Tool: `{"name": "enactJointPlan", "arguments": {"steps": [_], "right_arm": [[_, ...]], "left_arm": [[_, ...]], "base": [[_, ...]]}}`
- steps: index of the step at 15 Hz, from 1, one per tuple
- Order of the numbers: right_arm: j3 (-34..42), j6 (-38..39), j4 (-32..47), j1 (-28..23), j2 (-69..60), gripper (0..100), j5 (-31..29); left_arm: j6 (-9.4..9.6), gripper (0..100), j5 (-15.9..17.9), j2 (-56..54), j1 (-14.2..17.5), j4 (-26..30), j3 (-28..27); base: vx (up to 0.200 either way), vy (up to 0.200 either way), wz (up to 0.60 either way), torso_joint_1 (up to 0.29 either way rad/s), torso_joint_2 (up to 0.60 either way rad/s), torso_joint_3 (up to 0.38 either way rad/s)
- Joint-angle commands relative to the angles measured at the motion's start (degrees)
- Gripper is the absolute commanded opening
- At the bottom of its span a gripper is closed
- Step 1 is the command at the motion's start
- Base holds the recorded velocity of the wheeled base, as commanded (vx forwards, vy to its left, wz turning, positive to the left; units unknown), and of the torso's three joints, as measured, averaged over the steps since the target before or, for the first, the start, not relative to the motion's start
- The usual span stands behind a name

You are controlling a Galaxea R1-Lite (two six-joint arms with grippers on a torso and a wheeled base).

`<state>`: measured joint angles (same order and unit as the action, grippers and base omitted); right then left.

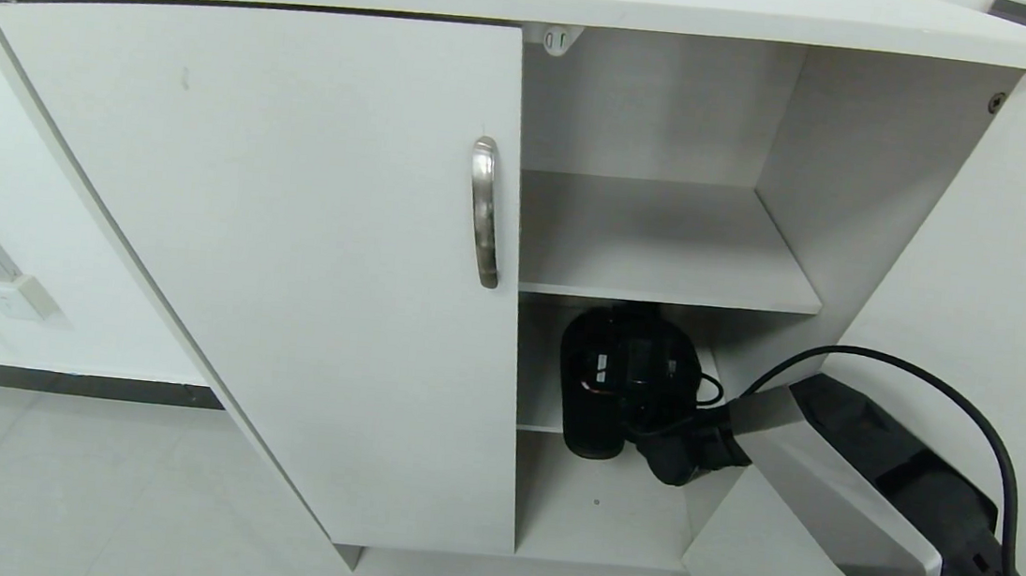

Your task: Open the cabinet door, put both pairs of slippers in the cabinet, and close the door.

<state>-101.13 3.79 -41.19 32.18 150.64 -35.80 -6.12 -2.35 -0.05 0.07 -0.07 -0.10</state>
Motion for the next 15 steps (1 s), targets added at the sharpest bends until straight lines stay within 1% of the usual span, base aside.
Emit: {"name": "enactJointPlan", "arguments": {"steps": [1, 3, 5, 9, 15], "right_arm": [[2.9, 0.0, -0.6, 0.4, -1.2, 100, 0.0], [6.4, -0.1, -3.9, 0.6, -2.6, 100, 0.0], [11.6, -0.1, -7.1, 0.7, -4.8, 100, 0.0], [18.5, -0.1, -13.4, 1.1, -7.2, 100, 0.0], [28.5, -0.1, -18.7, 3.5, -11.4, 100, 0.0]], "left_arm": [[-0.03, 0, 0.0, 0.0, 0.0, 0.0, 0.0], [-0.03, 0, 0.0, 0.0, 0.0, 0.0, 0.0], [-0.03, 0, 0.0, 0.0, 0.0, 0.0, 0.0], [-0.03, 0, 0.0, 0.0, 0.0, 0.0, 0.0], [-0.03, 0, 0.0, 0.0, 0.0, 0.0, 0.0]], "base": [[0.000, 0.000, 0.00, 0.000, 0.00, 0.000], [0.000, 0.000, 0.00, 0.000, 0.00, 0.000], [0.000, 0.000, 0.00, 0.000, 0.00, 0.000], [0.000, 0.000, 0.00, 0.000, 0.00, 0.000], [0.000, 0.000, 0.00, 0.000, 0.00, 0.000]]}}
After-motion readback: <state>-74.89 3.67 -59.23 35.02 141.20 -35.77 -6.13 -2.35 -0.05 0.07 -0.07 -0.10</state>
